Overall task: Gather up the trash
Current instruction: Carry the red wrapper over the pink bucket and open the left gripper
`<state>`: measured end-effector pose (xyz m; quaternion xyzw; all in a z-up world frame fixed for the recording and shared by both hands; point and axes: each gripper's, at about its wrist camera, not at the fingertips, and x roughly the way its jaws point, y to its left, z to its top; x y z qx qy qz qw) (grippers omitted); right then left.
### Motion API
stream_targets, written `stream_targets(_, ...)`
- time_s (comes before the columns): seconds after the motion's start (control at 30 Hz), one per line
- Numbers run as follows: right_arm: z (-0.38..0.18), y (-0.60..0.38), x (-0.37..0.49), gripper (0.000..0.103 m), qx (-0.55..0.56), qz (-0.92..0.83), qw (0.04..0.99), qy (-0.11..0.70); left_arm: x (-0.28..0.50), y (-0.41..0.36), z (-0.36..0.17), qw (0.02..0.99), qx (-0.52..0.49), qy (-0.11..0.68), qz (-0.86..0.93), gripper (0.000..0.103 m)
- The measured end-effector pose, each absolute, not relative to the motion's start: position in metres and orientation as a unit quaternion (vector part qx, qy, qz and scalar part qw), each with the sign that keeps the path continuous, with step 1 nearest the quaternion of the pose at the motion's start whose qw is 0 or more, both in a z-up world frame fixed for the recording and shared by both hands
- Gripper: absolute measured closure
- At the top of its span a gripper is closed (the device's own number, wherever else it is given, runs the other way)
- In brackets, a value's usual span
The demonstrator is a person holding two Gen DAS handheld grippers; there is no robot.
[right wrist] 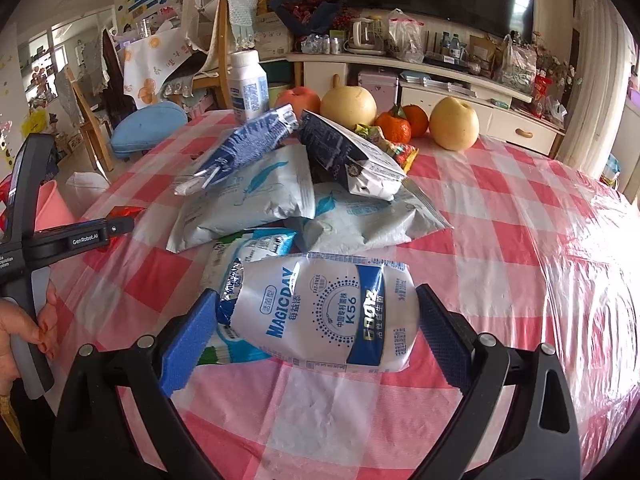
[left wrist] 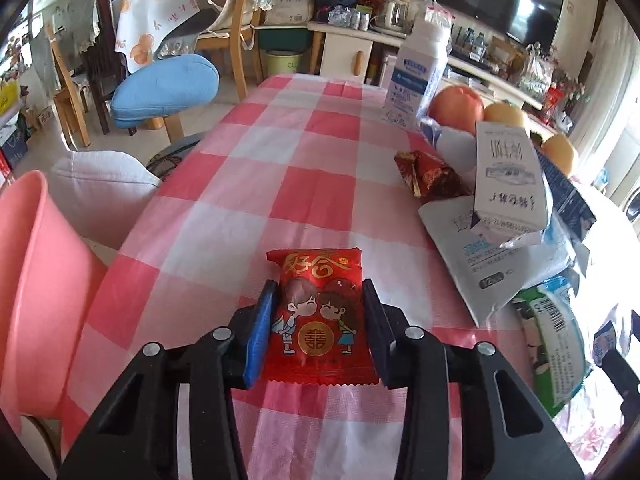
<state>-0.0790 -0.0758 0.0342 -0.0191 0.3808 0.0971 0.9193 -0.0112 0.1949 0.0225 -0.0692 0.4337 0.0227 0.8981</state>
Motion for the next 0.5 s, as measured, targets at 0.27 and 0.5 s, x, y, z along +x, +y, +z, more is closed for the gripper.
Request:
stream_targets(0.27, 0.066, -0.028, -0.092, 0.007, -0.039, 0.142, 0.926, 0.348, -0.037, 0.24, 0.076, 0.922, -0.117, 0.367, 0.041, 0.06)
stream_targets(0.5, 0.096, 0.07, -0.09, 0.007, -0.048, 0.253, 0.909, 0.329, -0.064, 0.33, 0.104, 0.919, -0.183, 0.329, 0.118, 0.06)
